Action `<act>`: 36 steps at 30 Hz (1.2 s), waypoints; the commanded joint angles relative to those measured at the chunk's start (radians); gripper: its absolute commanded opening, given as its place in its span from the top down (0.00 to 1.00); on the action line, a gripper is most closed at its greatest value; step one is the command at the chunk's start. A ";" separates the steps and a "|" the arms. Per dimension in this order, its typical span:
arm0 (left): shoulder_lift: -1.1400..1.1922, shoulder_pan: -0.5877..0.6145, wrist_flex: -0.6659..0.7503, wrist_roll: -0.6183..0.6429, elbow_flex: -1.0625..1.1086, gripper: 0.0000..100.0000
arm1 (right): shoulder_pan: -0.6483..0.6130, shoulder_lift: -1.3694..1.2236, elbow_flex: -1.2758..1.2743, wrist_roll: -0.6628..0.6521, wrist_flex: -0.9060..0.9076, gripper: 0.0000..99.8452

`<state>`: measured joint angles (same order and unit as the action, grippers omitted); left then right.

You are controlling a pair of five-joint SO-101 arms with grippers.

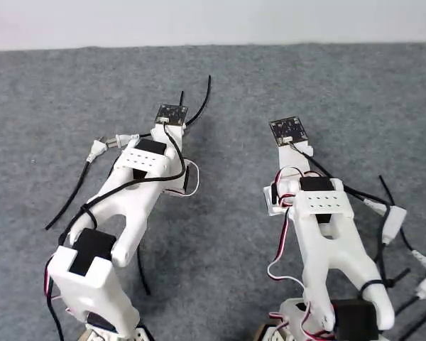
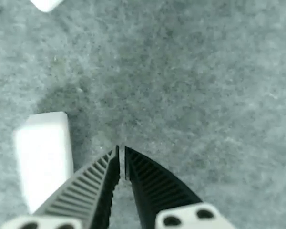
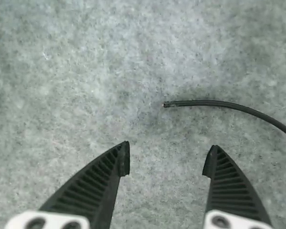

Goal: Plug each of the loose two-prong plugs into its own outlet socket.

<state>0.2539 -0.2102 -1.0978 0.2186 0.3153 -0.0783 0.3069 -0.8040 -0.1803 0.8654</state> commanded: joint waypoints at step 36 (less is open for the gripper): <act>-0.187 0.204 0.135 0.034 0.182 0.99 | -0.016 0.001 0.015 -0.008 0.005 0.75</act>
<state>0.0729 0.0153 -0.9782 0.2417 0.5424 -0.0798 0.3069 -0.8040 -0.1803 0.8654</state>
